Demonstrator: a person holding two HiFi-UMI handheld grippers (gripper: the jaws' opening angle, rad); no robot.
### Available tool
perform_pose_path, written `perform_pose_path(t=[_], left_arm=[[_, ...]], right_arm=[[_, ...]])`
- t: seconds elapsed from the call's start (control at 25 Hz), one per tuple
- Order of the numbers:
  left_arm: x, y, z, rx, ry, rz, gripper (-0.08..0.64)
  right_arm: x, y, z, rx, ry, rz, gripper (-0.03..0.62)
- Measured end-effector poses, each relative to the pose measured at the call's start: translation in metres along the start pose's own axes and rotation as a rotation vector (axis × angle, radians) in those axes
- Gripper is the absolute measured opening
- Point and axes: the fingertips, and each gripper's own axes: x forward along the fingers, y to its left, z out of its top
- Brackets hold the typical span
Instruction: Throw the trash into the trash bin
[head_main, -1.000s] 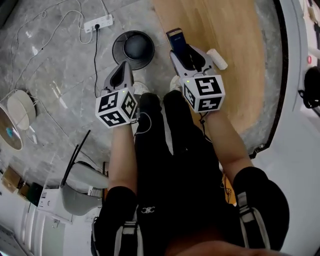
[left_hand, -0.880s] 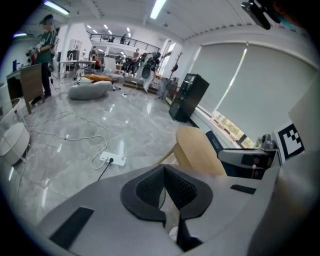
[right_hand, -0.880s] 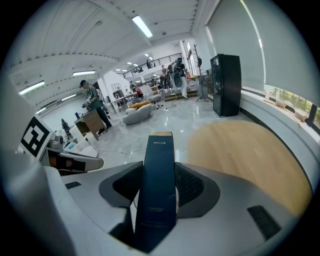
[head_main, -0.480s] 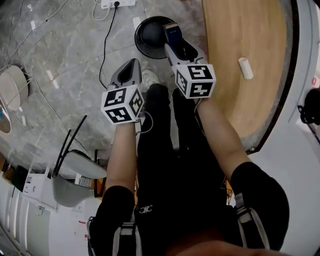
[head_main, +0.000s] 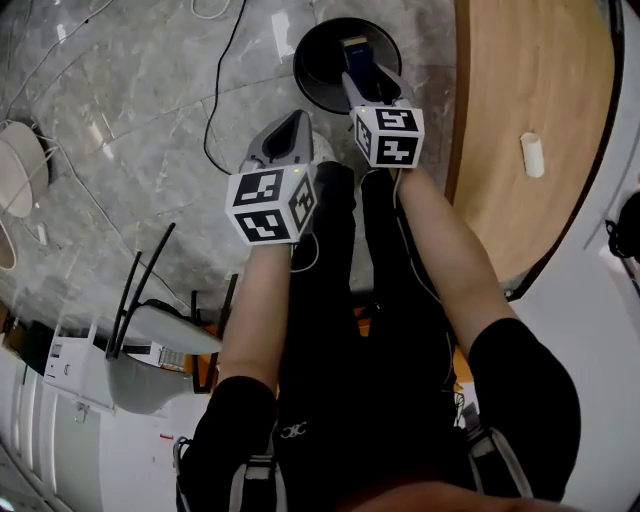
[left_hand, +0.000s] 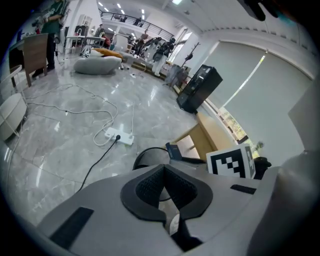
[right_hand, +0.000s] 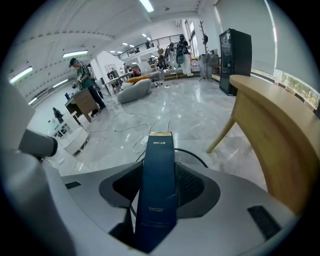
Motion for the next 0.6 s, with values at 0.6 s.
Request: perform_pose_path(t=[0.6], left_arm=[[0.006,0.037,-0.015,-0.056,0.013,-0.004,0.012]], right_arm=[[0.056,-0.005,-0.04,0.012,0.081,-0.069,0.238]])
